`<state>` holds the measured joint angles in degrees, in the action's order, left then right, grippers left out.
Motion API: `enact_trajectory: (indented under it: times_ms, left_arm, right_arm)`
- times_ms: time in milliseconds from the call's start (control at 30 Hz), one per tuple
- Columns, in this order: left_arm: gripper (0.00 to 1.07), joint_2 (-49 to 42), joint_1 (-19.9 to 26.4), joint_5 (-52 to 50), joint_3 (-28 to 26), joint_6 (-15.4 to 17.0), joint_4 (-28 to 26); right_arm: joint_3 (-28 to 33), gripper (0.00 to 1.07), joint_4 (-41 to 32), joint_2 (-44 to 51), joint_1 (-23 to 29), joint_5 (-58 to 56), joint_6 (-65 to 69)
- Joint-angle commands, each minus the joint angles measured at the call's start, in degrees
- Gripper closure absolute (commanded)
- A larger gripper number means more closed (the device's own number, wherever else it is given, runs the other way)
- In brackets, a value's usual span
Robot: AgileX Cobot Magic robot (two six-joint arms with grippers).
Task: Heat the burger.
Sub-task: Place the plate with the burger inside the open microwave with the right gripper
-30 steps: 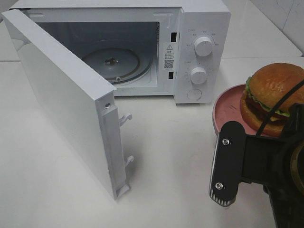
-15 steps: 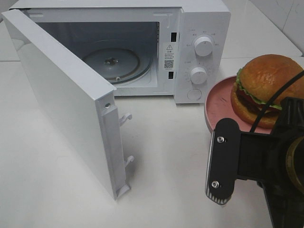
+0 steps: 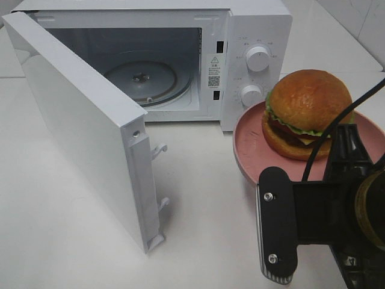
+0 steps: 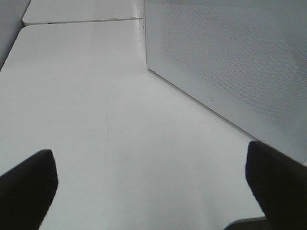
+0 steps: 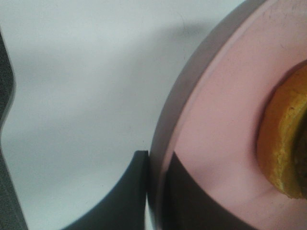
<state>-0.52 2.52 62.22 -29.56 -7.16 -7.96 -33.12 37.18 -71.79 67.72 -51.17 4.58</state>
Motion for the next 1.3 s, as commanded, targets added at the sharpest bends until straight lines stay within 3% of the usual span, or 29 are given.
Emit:
enact_trajectory:
  times_ms: [33, 367, 433, 733, 1300]
  left_arm:
    - [0.07, -0.7, -0.3, -0.6, -0.1, 0.1, -0.5]
    - [0.07, -0.7, -0.3, -0.6, -0.1, 0.1, -0.5]
    - [0.07, -0.7, -0.3, -0.6, -0.1, 0.1, -0.5]
    - [0.07, -0.7, -0.3, -0.6, -0.1, 0.1, -0.5]
    - [0.07, -0.7, -0.3, -0.6, -0.1, 0.1, -0.5]
  right_arm:
    - [0.2, 1.07, 4.4, 0.4, 0.1, -0.9, -2.8]
    - [0.2, 1.07, 4.4, 0.4, -1.2, 4.6, -8.7]
    - [0.2, 1.07, 4.1, 0.4, -4.2, 6.3, -14.0]
    - [0.2, 1.07, 3.0, 0.4, -8.5, 10.9, -24.5]
    - [0.2, 1.07, -9.3, 0.4, -18.3, 21.2, -50.6]
